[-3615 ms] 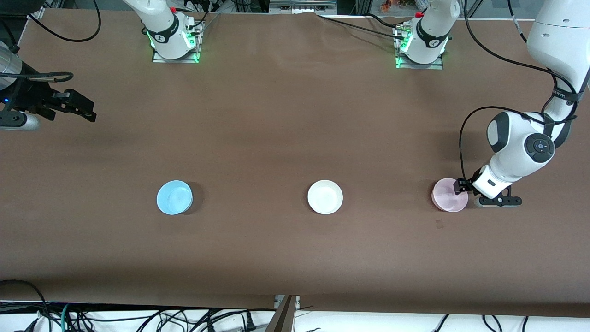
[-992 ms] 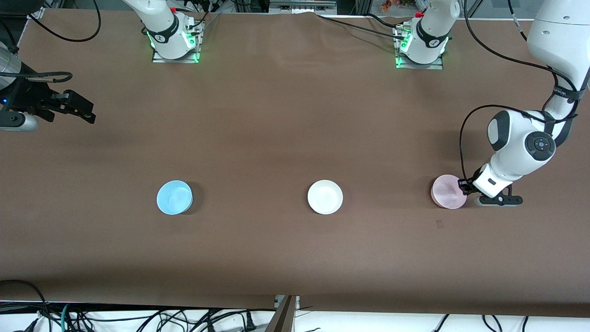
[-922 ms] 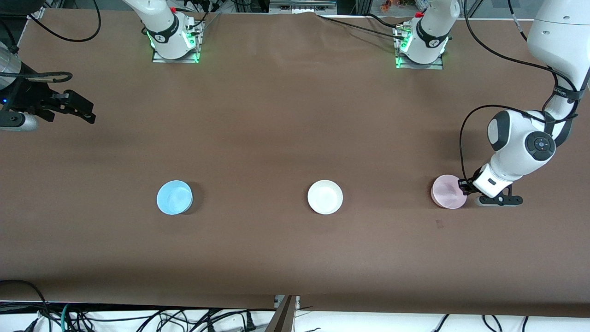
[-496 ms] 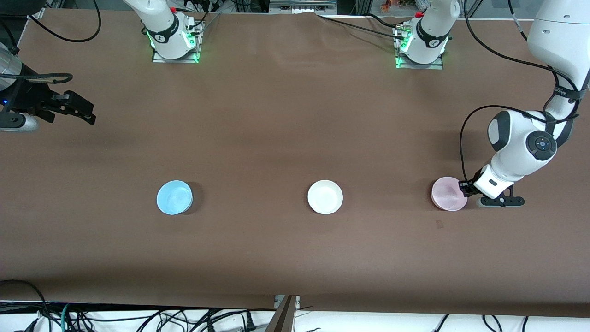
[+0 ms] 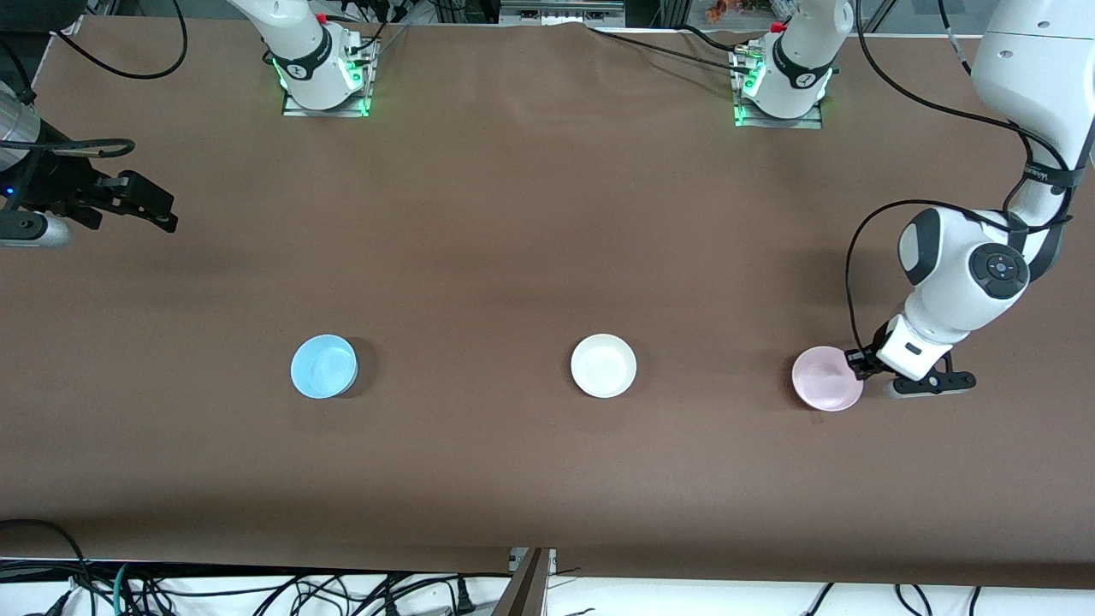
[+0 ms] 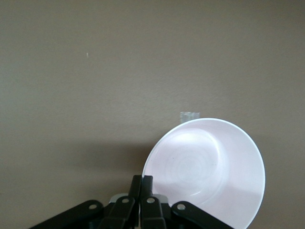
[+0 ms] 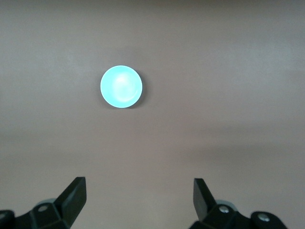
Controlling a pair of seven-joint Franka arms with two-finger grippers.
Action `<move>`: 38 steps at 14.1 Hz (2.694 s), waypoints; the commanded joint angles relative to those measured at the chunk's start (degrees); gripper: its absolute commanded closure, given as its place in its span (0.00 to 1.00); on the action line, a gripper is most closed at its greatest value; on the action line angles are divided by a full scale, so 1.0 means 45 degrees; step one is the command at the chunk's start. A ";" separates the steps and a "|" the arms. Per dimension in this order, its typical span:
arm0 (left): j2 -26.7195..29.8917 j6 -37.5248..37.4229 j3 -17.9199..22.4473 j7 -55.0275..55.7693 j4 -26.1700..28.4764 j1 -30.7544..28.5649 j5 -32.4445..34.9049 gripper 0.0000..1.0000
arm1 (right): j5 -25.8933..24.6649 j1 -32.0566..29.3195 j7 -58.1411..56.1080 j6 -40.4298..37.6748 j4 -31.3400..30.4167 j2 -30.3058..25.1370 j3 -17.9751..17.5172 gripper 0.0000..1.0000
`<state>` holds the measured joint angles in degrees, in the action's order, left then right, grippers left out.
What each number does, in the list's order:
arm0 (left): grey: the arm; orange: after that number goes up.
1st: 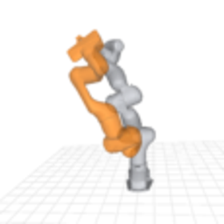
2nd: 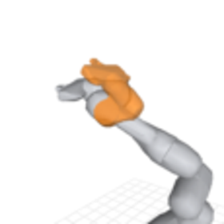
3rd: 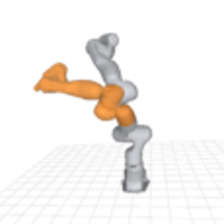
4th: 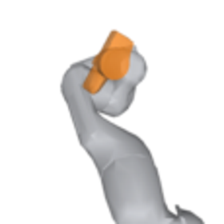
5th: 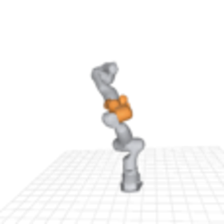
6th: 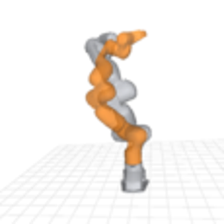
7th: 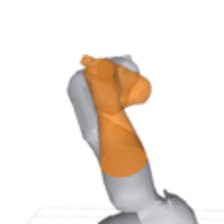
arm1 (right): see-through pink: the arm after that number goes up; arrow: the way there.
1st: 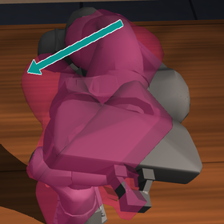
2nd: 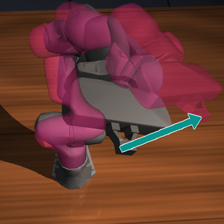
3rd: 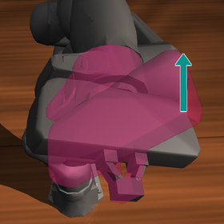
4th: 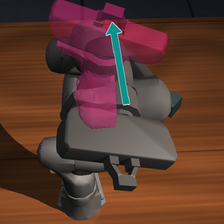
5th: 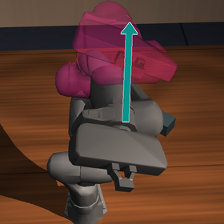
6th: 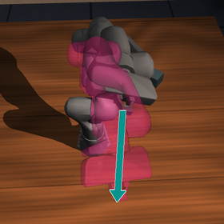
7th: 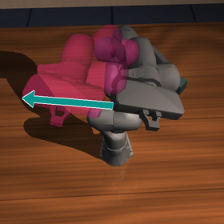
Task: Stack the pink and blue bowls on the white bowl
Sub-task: 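Carry the pink bowl over the white one while the right gripper advances, then lower the pink bowl into the white bowl while the right gripper reaches blue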
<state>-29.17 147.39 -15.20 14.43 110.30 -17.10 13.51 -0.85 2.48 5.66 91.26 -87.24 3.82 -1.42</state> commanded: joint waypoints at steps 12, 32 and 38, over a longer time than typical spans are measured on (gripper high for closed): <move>0.0252 -0.0234 -0.0311 0.6477 -0.0370 0.3019 0.0182 1.00 | 0.0053 -0.0121 -0.0106 -0.0007 0.0285 0.0127 -0.0037 0.01; 0.0116 -0.0449 -0.2150 1.1987 -0.0643 0.4971 0.0221 1.00 | 0.0288 0.0036 -0.1571 0.3560 0.0265 0.5592 -0.0134 0.01; -0.0333 -0.0449 -0.2091 1.2827 -0.0956 0.5480 0.0357 1.00 | 0.0307 0.0153 -0.1493 0.5948 0.0188 0.7175 -0.0154 0.01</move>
<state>-29.39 146.25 -25.18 69.57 107.83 6.24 13.50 -0.32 2.91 -0.47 116.58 -87.53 34.64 -1.81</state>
